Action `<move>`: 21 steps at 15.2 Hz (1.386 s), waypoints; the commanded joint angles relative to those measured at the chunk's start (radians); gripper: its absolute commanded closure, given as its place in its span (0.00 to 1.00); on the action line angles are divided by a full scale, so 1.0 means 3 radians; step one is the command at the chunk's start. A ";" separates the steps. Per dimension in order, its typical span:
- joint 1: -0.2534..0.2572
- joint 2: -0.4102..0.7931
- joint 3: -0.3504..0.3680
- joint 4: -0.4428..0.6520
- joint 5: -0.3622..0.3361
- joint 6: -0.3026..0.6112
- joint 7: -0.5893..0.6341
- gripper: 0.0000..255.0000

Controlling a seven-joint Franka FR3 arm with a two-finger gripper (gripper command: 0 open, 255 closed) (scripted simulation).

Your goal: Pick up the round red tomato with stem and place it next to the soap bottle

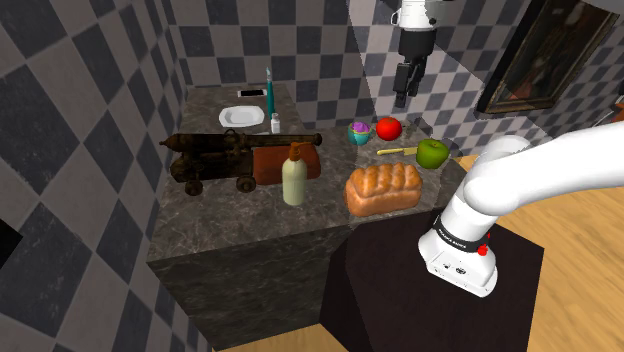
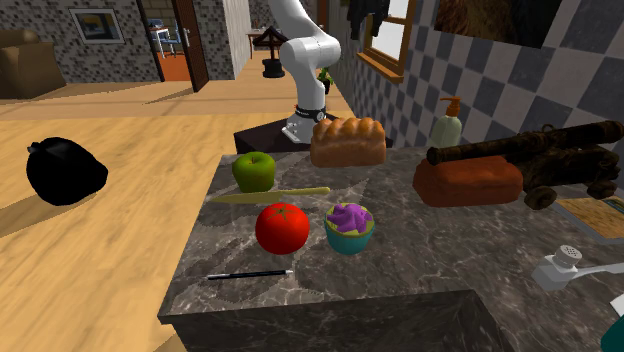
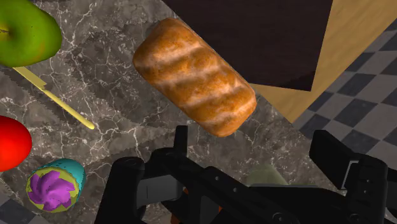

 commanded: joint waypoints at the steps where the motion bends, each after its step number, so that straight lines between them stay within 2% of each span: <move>1: 0.0000 0.0000 0.0000 0.0000 0.0000 0.0000 0.0000 0.00; 7: -0.0176 0.0221 -0.0339 -0.0222 -0.0269 0.0603 -0.0235 0.00; 13: -0.0329 0.0606 -0.0696 -0.0295 -0.0470 0.1233 -0.0460 0.00; 21: -0.0438 0.1335 -0.1191 -0.0152 -0.0528 0.2052 -0.0804 0.00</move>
